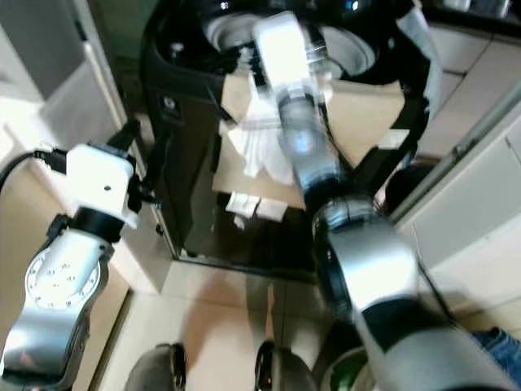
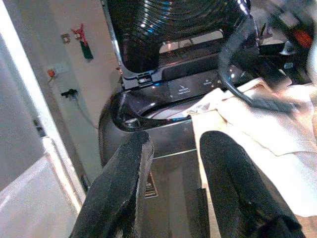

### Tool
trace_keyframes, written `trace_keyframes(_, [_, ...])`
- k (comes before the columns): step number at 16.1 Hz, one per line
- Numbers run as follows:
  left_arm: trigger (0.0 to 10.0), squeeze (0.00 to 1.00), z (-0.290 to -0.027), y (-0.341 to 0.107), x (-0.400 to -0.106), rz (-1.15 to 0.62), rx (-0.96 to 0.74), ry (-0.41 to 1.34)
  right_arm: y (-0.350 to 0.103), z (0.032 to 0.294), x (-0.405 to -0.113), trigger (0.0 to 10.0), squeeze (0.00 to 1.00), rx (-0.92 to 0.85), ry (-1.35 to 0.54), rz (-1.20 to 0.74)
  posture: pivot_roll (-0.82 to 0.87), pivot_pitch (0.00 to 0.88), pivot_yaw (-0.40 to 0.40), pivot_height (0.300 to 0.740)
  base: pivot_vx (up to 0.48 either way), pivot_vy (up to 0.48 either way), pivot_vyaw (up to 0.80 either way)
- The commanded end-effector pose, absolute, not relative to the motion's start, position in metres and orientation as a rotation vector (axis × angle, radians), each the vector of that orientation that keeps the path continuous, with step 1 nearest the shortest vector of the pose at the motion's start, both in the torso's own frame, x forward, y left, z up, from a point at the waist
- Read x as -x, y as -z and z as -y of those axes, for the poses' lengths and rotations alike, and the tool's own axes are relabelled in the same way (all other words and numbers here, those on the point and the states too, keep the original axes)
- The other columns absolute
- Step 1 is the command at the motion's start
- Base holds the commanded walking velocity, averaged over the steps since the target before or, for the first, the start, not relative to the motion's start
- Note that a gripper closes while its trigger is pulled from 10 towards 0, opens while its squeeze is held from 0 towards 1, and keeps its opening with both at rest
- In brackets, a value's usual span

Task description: Clothes washing

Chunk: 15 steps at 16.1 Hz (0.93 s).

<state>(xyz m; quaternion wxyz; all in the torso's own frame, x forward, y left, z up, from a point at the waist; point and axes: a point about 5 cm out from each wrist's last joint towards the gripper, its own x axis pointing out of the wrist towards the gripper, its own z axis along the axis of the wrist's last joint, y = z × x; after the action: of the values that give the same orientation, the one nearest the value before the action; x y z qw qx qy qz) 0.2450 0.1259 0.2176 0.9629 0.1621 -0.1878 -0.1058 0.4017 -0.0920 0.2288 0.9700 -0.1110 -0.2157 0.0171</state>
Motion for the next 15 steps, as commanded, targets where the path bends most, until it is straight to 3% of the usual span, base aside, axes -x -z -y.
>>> trace_keyframes(1, [10.0, 0.0, -0.122, -0.217, -0.246, 0.386, -0.34, 0.254, -0.205, 0.088, -0.393, 10.0, 0.0, 0.178, -0.048, 0.413, 0.11, 0.113, -0.027, 0.74, 0.0, 0.0, 0.0])
trace_keyframes(5, [10.0, 0.0, -0.124, -0.219, -0.247, 0.387, -0.351, 0.282, -0.162, 0.085, -0.383, 10.0, 0.0, 0.074, -0.05, 0.238, 0.13, 0.112, 0.014, 0.74, 0.0, 0.0, 0.0])
trace_keyframes(12, [10.0, 0.0, -0.131, -0.221, -0.24, 0.388, -0.375, 0.278, -0.164, 0.083, -0.393, 10.0, 0.0, 0.281, -0.04, 0.131, 0.2, 0.113, 0.008, 0.74, 0.0, 0.0, 0.0])
trace_keyframes(13, [10.0, 0.0, -0.133, -0.221, -0.238, 0.387, -0.38, 0.274, -0.168, 0.083, -0.396, 9.2, 0.0, 0.353, -0.02, 0.125, 0.21, 0.118, 0.002, 0.74, 0.0, 0.0, 0.0])
trace_keyframes(14, [10.0, 0.0, -0.133, -0.22, -0.236, 0.386, -0.383, 0.272, -0.169, 0.083, -0.398, 3.3, 0.0, 0.403, -0.012, 0.117, 0.22, 0.12, -0.006, 0.74, 0.0, 0.0, 0.0])
trace_keyframes(15, [10.0, 0.0, -0.134, -0.22, -0.234, 0.386, -0.386, 0.267, -0.17, 0.084, -0.399, 0.0, 0.0, 0.426, -0.014, 0.102, 0.24, 0.121, -0.013, 0.74, 0.0, 0.0, 0.0])
